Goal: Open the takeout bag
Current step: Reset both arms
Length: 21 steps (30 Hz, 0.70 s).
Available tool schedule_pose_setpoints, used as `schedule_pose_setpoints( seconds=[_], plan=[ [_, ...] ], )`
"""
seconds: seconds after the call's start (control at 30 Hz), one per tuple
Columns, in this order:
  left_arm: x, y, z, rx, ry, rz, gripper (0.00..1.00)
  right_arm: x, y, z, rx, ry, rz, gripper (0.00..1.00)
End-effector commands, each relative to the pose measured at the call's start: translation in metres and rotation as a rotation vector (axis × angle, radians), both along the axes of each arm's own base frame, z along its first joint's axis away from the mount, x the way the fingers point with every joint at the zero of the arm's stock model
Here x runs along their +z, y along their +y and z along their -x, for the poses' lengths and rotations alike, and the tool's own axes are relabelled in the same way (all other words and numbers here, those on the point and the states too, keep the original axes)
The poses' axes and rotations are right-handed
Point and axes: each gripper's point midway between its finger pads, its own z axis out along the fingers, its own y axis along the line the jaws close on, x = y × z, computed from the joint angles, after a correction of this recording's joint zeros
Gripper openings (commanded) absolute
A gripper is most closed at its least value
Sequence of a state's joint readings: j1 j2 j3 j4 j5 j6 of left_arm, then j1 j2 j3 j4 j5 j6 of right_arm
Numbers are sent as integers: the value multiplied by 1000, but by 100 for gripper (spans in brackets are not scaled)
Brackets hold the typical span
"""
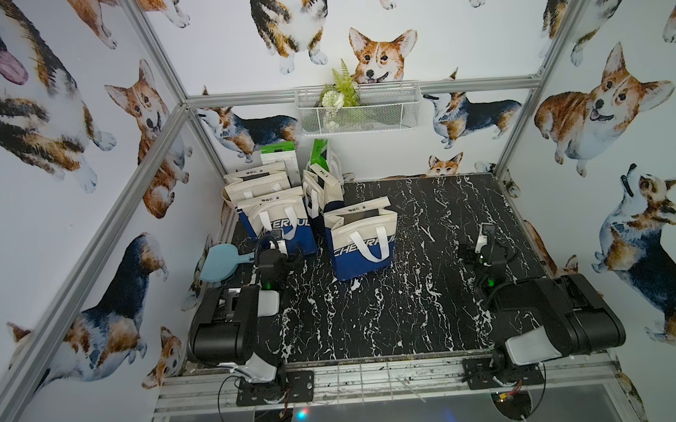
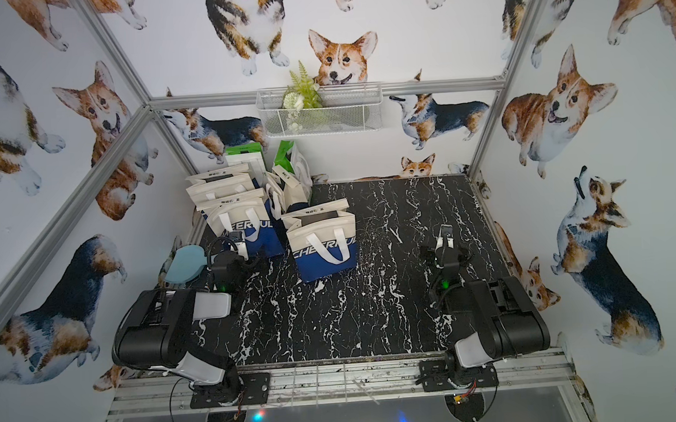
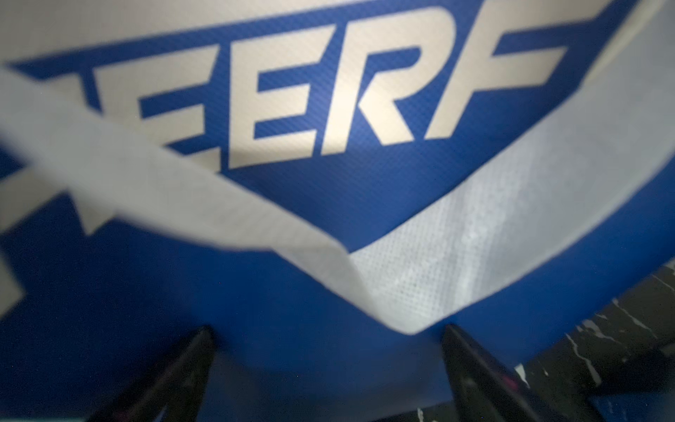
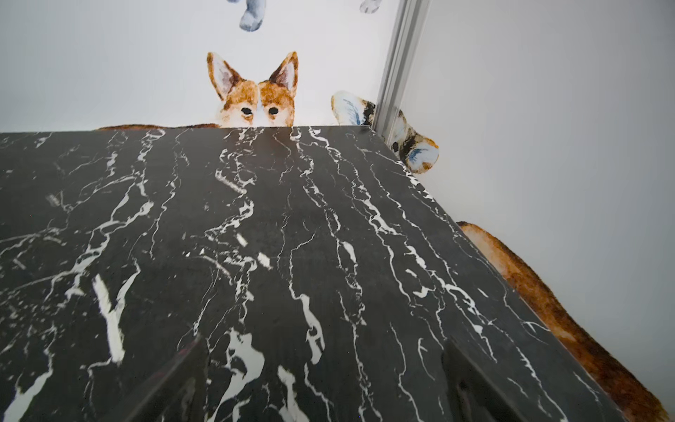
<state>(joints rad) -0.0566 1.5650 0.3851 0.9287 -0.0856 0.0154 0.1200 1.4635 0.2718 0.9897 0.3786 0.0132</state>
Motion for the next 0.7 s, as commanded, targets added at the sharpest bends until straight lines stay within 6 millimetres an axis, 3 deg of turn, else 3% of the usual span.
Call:
schedule_pose_setpoints(
  seconds=[0.0, 0.5, 0.67],
  plan=[
    [-4, 0, 0, -1, 19, 3, 100, -7, 3, 2, 9, 20, -34, 100],
    [-4, 0, 0, -2, 19, 4, 100, -12, 2, -5, 20, 62, -57, 100],
    [-4, 0, 0, -1, 17, 3, 100, -16, 7, -10, 120, 94, -126, 100]
  ],
)
